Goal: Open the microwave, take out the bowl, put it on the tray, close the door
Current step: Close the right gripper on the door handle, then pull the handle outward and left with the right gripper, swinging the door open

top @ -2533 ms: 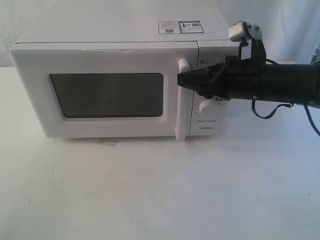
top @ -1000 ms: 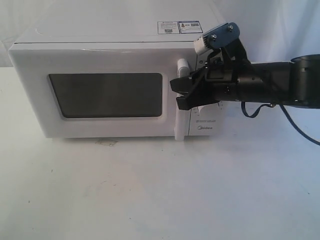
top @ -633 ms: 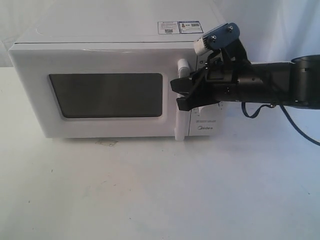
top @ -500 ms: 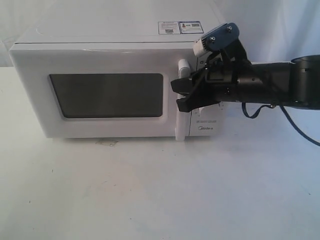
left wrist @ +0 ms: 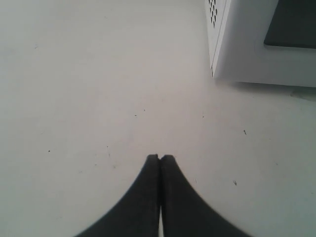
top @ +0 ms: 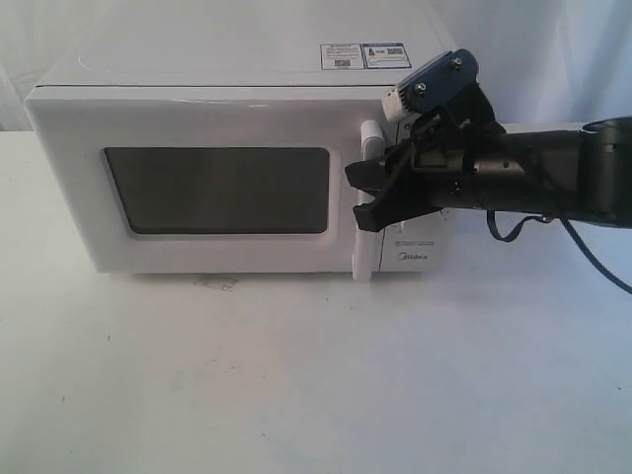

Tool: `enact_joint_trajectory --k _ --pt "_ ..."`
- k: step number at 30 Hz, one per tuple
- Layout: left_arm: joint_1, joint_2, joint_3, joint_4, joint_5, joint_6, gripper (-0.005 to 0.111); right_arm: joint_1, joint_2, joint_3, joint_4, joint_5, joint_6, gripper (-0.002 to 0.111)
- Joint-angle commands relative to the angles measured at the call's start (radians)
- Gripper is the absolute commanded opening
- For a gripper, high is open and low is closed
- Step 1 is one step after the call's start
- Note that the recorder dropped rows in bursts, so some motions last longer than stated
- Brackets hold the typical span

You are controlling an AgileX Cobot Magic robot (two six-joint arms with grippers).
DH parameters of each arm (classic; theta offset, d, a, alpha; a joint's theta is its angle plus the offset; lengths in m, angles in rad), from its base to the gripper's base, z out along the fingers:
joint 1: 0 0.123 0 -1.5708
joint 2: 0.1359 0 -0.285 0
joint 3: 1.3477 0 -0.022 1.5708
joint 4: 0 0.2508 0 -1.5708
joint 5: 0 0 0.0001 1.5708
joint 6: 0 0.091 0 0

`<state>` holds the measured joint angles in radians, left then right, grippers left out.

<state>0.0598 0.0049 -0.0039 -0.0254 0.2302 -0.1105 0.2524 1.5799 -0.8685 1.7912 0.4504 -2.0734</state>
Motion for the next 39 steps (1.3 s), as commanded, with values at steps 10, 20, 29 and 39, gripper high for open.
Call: enact_joint_trajectory --k 10,20,29,39 --pt "-0.002 -0.005 0.004 -0.005 0.002 0.003 0.000 0.056 -0.074 0.121 -0.047 0.771 -0.054 0.000" --pt "-0.002 -0.005 0.004 -0.005 0.002 0.003 0.000 0.056 -0.156 0.172 -0.047 0.771 -0.056 0.000" --pt "-0.002 -0.005 0.004 -0.005 0.002 0.003 0.000 0.056 -0.264 0.245 -0.047 0.707 -0.005 0.046" --pt "-0.002 -0.005 0.004 -0.005 0.002 0.003 0.000 0.056 -0.519 0.354 -0.047 0.570 0.093 0.046"
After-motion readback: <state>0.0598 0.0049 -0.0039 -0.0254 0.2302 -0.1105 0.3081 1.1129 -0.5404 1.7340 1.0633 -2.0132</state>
